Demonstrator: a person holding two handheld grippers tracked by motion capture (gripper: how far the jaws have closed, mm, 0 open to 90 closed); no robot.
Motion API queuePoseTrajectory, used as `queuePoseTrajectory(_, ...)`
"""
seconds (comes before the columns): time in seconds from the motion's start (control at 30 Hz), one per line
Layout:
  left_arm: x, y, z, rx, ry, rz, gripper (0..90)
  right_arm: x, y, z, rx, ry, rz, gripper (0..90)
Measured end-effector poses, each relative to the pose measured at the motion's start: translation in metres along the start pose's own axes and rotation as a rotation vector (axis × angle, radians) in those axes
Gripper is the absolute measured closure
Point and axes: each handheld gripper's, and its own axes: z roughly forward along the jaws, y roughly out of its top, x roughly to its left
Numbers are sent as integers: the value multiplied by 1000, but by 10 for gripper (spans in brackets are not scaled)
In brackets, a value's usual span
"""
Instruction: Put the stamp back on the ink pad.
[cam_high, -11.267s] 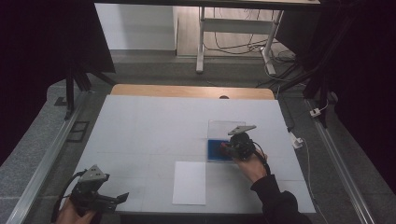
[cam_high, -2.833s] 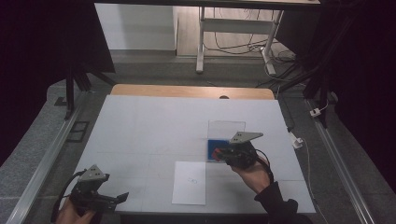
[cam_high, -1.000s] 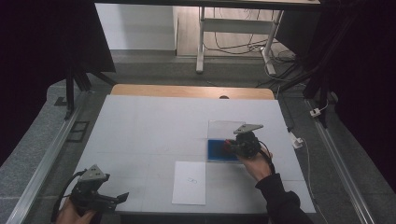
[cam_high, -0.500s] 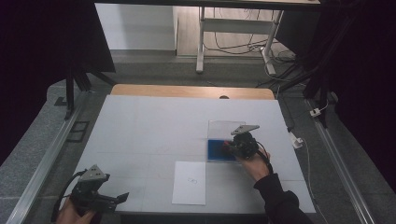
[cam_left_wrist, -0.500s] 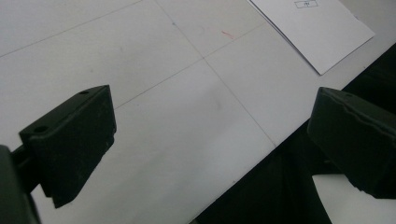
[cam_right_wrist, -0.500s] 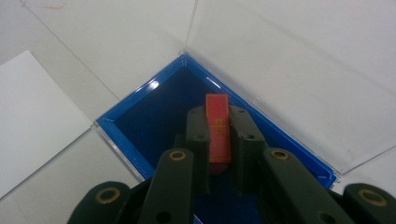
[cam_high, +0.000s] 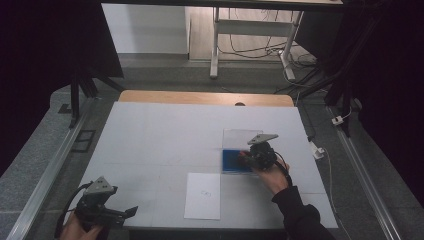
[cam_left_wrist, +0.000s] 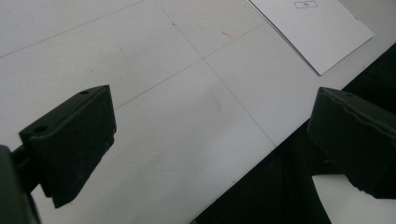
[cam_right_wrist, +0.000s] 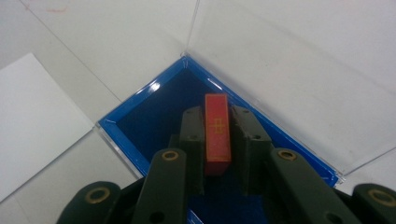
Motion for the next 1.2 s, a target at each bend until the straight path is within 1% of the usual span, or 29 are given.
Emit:
queuePoseTrajectory(0.13,0,0,0,0,0,0,16,-1,0,-2,-12,1,9,698)
queuePoseTrajectory(0.23,0,0,0,0,-1,-1,16,0,0,-3,-18,1,4,664)
queuePoseTrajectory(0.37,0,0,0,-2,0,-2,16,0,1,-6,-28,0,1,603)
queuePoseTrajectory(0.57,0,0,0,-2,-1,-1,16,1,2,-12,-56,-6,21,497)
queuePoseTrajectory(0.7,0,0,0,-3,-1,-1,16,1,1,-15,-64,4,35,408)
queuePoseTrajectory(0.8,0,0,0,-3,-2,-2,16,2,1,-17,-65,15,47,302)
queuePoseTrajectory(0.87,0,0,0,-3,-2,-1,16,4,1,-18,-61,11,45,213)
queuePoseTrajectory(0.9,0,0,0,-3,-2,-2,16,5,0,-18,-54,8,38,183)
queuePoseTrajectory(0.93,0,0,0,-4,-2,-2,16,6,0,-19,-62,11,42,159)
queuePoseTrajectory(1.0,0,0,0,-4,-2,-2,16,7,0,-22,-70,13,54,79)
queuePoseTrajectory(1.1,0,0,0,-4,-1,-2,16,10,0,-27,-83,10,67,52)
queuePoseTrajectory(1.13,0,0,0,-4,-1,-2,16,10,1,-28,-80,14,69,37)
queuePoseTrajectory(1.2,0,0,-1,-5,-2,-4,16,11,1,-31,-84,23,70,37)
